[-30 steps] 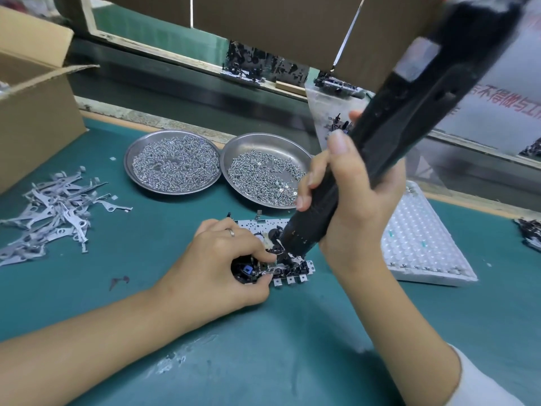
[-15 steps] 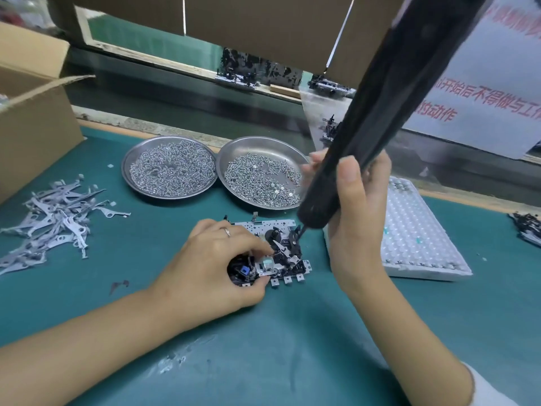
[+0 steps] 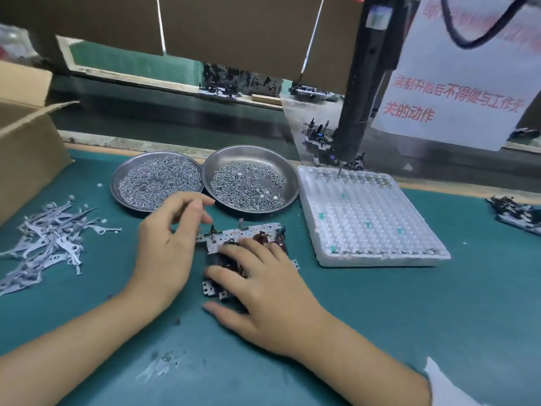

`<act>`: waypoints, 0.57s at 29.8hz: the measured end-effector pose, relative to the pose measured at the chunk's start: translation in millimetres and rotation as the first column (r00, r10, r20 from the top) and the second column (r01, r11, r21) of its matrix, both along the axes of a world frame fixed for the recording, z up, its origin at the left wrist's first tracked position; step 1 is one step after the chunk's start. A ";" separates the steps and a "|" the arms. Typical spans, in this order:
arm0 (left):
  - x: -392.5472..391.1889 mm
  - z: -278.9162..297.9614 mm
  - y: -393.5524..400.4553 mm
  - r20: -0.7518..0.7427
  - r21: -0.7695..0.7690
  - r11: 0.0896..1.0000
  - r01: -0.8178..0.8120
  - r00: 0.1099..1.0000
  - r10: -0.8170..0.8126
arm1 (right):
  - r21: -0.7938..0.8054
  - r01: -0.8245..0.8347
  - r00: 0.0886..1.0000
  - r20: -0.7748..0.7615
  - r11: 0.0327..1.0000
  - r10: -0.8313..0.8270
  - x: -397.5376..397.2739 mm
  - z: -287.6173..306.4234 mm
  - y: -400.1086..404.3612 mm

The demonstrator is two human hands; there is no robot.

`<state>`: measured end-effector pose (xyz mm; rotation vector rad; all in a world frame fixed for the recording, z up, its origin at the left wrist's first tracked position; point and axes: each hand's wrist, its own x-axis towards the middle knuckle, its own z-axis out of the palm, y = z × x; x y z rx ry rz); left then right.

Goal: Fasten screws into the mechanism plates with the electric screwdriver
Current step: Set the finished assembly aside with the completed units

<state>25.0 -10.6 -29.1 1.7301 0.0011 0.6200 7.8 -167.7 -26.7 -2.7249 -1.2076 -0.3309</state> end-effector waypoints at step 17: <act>-8.3 -0.1 -5.8 0.008 0.174 0.984 0.035 0.999 -0.036 | -0.072 0.642 0.712 0.425 0.763 -0.559 -64.9 12.7 -203.0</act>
